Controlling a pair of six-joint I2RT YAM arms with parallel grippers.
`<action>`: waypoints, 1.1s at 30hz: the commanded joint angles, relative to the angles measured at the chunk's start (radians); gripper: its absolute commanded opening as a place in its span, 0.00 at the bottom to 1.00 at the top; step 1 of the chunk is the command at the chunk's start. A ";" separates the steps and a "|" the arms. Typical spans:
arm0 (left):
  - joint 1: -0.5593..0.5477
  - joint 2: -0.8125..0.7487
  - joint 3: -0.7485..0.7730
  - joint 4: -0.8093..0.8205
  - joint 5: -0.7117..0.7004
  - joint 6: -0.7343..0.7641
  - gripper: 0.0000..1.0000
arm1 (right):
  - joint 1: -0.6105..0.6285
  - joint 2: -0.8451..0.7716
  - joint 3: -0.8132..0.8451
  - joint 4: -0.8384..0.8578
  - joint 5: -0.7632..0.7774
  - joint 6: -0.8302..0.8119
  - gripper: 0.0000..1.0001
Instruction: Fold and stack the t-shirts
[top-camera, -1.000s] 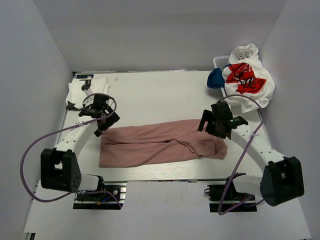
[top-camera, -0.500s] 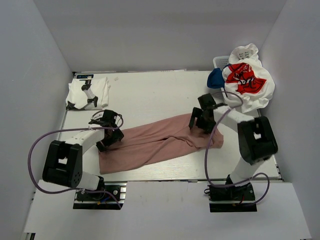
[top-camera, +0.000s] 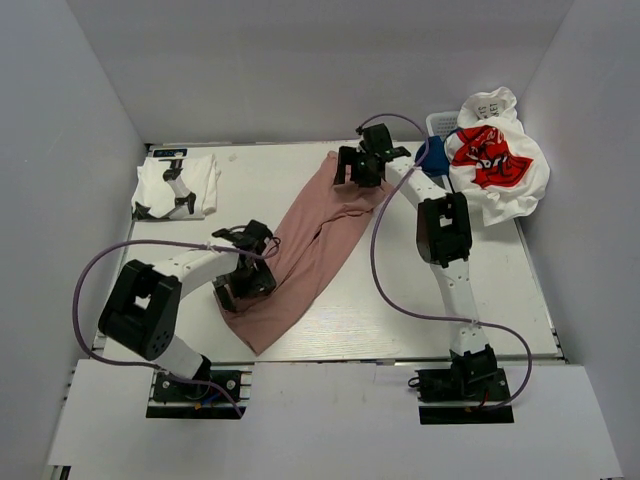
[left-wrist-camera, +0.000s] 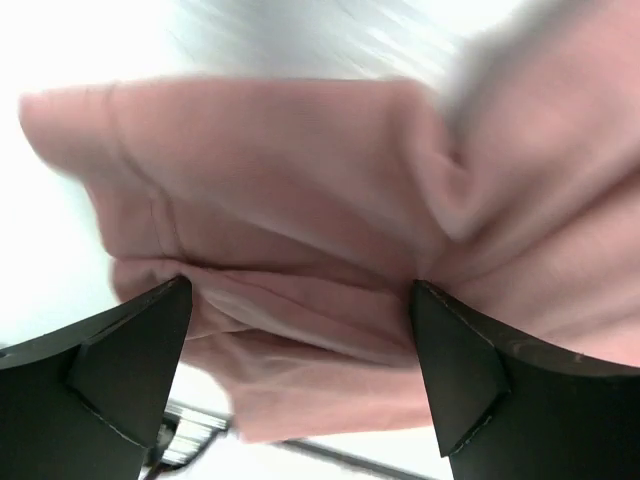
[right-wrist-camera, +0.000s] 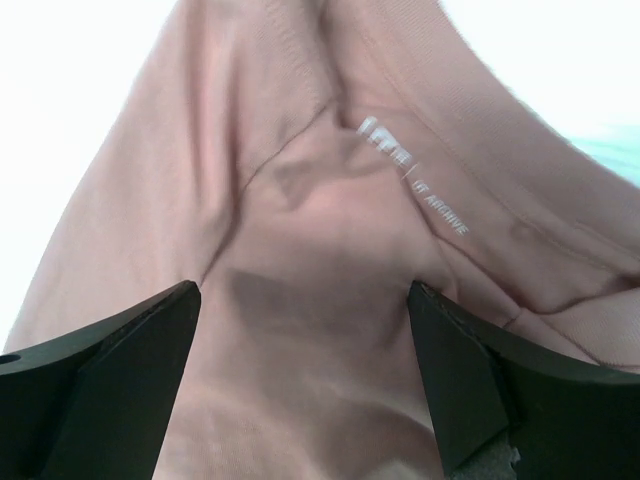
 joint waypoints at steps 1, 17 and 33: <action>-0.044 -0.015 0.133 -0.193 -0.090 -0.026 1.00 | 0.006 -0.104 -0.098 0.090 -0.058 -0.120 0.90; -0.243 0.095 0.097 0.014 0.175 0.354 1.00 | 0.089 -0.304 -0.330 -0.135 0.190 -0.008 0.90; -0.240 0.336 0.317 0.097 0.471 0.529 1.00 | 0.068 0.095 0.056 -0.167 0.102 0.077 0.90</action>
